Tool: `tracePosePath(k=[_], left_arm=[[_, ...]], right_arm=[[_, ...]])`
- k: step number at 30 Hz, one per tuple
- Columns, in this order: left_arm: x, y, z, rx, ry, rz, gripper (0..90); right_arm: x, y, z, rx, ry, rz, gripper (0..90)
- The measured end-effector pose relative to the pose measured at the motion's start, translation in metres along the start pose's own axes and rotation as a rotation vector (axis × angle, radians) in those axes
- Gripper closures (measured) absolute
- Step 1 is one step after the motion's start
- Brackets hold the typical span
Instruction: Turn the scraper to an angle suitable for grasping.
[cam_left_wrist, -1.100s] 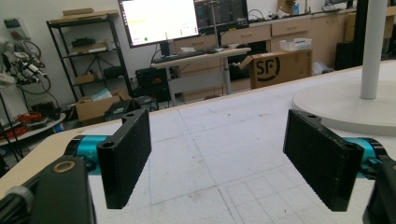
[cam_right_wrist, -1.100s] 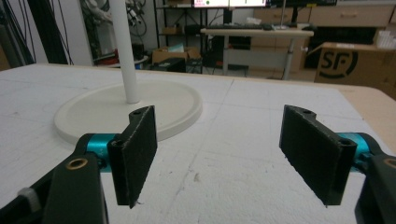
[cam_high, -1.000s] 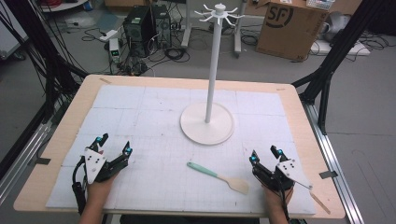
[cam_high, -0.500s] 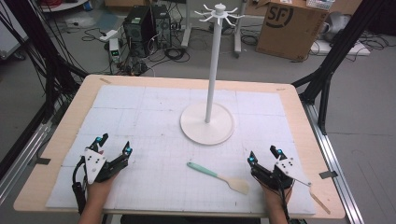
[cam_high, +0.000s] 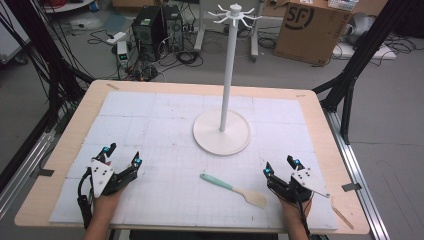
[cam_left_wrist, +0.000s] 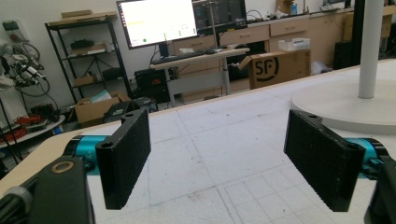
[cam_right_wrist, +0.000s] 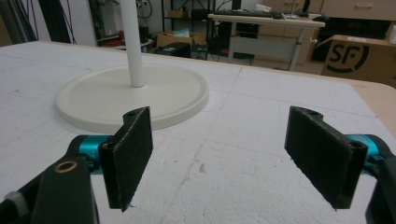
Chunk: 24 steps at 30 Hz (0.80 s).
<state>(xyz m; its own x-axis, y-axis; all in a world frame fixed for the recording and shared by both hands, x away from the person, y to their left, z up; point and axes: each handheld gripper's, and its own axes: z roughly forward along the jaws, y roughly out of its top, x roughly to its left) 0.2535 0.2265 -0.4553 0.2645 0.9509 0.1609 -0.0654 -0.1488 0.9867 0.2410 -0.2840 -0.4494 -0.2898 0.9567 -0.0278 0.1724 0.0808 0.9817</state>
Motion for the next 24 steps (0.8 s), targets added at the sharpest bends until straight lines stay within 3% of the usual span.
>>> tracePosePath(k=[16,24], left_arm=[[-0.0025,0.0004,0.0006,0.007,0.009,0.024,24.1],[-0.0022,0.0004,0.0007,0.006,0.006,0.023,24.1]], right_arm=[[-0.0017,-0.0007,-0.0018,-0.015,0.035,0.005,23.1],[-0.0022,-0.0004,-0.0008,-0.011,0.029,0.009,23.1]])
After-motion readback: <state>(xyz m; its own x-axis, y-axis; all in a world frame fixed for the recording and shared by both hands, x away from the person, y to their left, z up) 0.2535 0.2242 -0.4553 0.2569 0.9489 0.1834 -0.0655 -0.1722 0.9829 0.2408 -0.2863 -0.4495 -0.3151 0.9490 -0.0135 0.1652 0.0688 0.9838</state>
